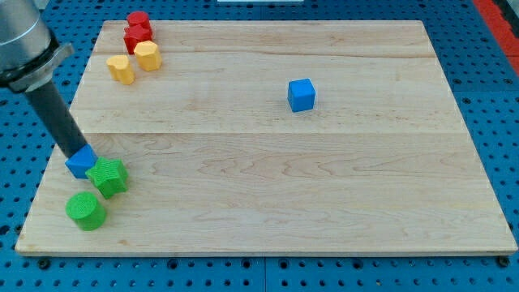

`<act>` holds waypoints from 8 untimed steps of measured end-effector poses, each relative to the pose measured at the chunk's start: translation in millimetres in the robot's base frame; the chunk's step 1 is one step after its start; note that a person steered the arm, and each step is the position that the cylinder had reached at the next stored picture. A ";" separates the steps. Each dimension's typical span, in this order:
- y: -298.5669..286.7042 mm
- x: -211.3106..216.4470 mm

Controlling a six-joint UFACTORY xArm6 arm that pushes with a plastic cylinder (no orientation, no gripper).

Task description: Place the blue cube to the right side of the green star

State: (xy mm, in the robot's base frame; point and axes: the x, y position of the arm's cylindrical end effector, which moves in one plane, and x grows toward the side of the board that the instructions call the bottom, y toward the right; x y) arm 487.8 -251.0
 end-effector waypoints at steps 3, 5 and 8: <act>200.9 -131.6; 351.8 -151.2; 184.7 -45.7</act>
State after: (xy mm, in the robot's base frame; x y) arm 442.1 -66.3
